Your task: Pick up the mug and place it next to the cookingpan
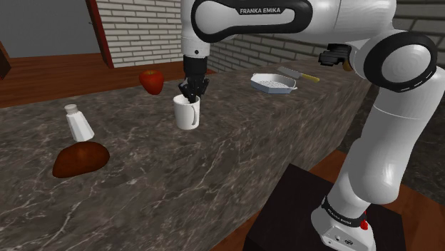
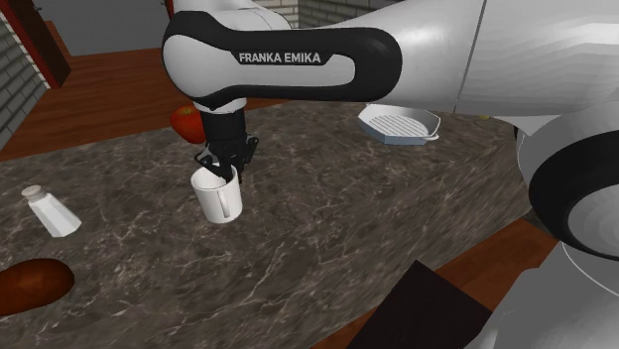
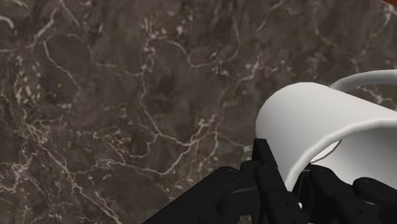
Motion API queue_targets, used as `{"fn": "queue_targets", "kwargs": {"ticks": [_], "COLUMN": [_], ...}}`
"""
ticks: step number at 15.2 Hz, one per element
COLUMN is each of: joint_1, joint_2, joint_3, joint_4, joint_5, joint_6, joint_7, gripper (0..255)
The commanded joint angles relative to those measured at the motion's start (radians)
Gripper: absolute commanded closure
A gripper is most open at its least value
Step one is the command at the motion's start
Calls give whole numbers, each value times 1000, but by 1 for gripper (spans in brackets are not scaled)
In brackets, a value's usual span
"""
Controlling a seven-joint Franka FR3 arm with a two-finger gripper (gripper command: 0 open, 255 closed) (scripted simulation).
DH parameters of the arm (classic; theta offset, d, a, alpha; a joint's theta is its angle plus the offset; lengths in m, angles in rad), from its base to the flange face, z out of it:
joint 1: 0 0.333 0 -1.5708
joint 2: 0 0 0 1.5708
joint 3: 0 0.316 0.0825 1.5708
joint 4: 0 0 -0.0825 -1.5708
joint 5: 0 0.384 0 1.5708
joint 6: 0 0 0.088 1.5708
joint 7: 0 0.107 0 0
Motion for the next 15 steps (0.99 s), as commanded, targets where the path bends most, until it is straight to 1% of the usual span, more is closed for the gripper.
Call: {"fn": "queue_targets", "kwargs": {"ticks": [1, 4, 15], "joint_1": [0, 0, 6], "joint_2": [0, 0, 44], "joint_3": [0, 0, 3], "joint_4": [0, 0, 208], "joint_5": [0, 0, -11], "joint_6": [0, 0, -164], "joint_7": [0, 0, 13], "gripper": [255, 255, 255]}}
